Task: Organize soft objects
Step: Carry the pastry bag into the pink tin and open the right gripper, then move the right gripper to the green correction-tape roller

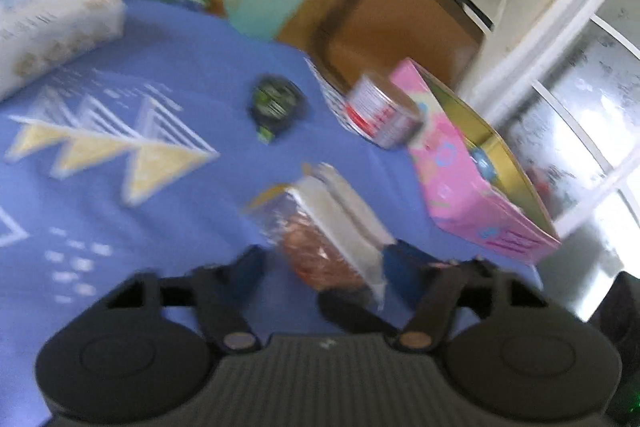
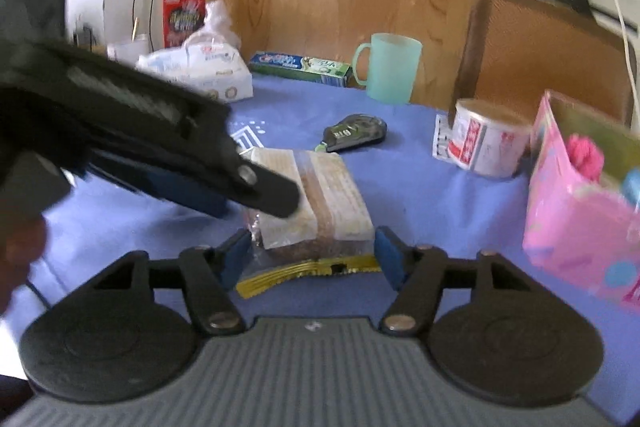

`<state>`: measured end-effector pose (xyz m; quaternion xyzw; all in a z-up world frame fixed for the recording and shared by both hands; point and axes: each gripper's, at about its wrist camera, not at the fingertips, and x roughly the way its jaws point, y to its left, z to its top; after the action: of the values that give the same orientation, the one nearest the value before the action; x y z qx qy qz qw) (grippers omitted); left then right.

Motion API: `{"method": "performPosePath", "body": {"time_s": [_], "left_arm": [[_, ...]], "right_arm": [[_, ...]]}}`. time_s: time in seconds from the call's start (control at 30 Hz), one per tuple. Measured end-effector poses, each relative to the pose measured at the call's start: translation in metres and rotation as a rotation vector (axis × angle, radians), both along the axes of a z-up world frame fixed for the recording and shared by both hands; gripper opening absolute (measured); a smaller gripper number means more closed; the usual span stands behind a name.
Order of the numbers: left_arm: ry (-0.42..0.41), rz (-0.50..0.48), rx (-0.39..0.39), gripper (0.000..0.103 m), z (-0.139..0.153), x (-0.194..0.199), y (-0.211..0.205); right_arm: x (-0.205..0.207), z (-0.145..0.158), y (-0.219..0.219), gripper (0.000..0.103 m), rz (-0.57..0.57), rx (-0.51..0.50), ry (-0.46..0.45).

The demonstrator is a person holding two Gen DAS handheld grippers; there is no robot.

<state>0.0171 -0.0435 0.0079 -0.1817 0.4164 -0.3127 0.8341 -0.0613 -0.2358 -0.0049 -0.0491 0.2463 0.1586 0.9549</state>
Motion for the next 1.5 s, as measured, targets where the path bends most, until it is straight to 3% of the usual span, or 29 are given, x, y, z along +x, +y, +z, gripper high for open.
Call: {"method": "performPosePath", "body": {"time_s": [0.07, 0.2, 0.37, 0.47, 0.6, 0.73, 0.8, 0.87, 1.1, 1.3, 1.5], "left_arm": [[0.016, -0.007, -0.020, 0.053, 0.002, 0.001, -0.007], [-0.075, -0.060, -0.002, 0.053, 0.028, -0.008, -0.033], [-0.226, -0.181, -0.031, 0.053, 0.080, -0.009, -0.087], [-0.279, -0.259, -0.022, 0.053, 0.095, -0.004, -0.138], [-0.281, -0.310, -0.005, 0.053, 0.095, 0.011, -0.205], [-0.304, -0.239, 0.065, 0.056, 0.088, 0.023, -0.244], [-0.281, -0.220, 0.081, 0.056, 0.082, 0.026, -0.242], [-0.283, -0.214, 0.078, 0.056, 0.078, 0.024, -0.230], [-0.292, -0.141, 0.163, 0.056, 0.069, 0.014, -0.197], [-0.326, -0.093, 0.225, 0.062, 0.063, -0.007, -0.166], [-0.314, -0.043, 0.289, 0.062, 0.051, -0.020, -0.138]], "right_arm": [[-0.006, 0.001, -0.007, 0.066, -0.025, 0.034, -0.002], [-0.019, 0.010, -0.024, 0.066, -0.089, 0.084, -0.072], [-0.044, 0.039, -0.052, 0.066, -0.242, 0.047, -0.306], [-0.048, 0.045, -0.076, 0.066, -0.352, 0.009, -0.385], [-0.035, 0.042, -0.117, 0.067, -0.504, -0.040, -0.404], [0.009, 0.021, -0.147, 0.071, -0.689, -0.188, -0.366], [0.013, 0.013, -0.162, 0.070, -0.752, -0.194, -0.330], [-0.001, 0.015, -0.170, 0.071, -0.758, -0.115, -0.360], [-0.029, 0.020, -0.160, 0.070, -0.787, -0.016, -0.401], [-0.049, 0.025, -0.135, 0.070, -0.746, 0.064, -0.421], [-0.057, 0.025, -0.117, 0.070, -0.713, 0.145, -0.360]]}}
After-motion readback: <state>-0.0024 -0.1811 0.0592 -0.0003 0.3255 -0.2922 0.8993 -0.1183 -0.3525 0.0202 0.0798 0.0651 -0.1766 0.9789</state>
